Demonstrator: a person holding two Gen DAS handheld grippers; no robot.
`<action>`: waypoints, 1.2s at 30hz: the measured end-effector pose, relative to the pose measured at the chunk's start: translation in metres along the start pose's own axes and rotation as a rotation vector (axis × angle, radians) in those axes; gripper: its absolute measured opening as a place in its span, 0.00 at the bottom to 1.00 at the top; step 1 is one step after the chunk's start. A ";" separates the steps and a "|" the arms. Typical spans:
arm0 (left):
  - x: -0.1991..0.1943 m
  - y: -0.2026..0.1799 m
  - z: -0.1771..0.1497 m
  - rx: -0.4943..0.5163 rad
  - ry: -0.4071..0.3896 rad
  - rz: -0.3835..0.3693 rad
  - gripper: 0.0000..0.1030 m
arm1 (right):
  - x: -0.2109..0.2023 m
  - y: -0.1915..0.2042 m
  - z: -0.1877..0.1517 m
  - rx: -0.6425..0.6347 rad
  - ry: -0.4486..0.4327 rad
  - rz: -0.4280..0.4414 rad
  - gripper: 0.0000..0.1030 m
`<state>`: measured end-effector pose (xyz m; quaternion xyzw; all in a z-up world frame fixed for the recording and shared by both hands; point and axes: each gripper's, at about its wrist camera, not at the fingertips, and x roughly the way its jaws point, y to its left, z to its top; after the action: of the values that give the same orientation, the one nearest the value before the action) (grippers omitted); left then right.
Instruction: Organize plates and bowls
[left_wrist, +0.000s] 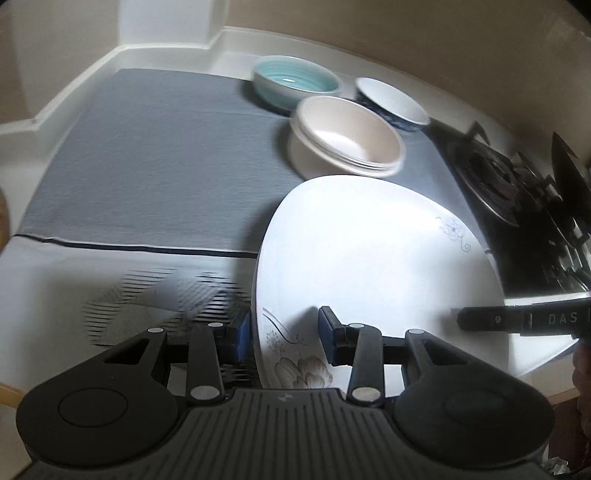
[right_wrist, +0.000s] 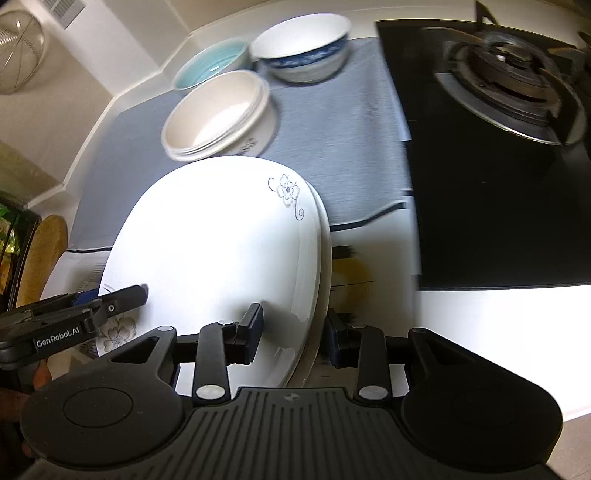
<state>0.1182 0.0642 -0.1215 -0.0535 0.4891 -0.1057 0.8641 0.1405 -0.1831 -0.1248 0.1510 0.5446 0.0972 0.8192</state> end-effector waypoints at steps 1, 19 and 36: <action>-0.002 0.008 0.000 -0.005 -0.001 0.004 0.41 | 0.003 0.007 0.000 -0.002 0.003 -0.001 0.36; -0.022 0.147 0.030 -0.162 -0.090 0.120 0.40 | 0.076 0.137 0.040 -0.082 0.047 0.043 0.37; -0.020 0.174 0.045 -0.237 -0.137 0.180 0.42 | 0.101 0.180 0.055 -0.137 0.055 0.053 0.40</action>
<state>0.1692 0.2378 -0.1156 -0.1180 0.4408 0.0345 0.8892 0.2311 0.0104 -0.1286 0.1061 0.5549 0.1602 0.8094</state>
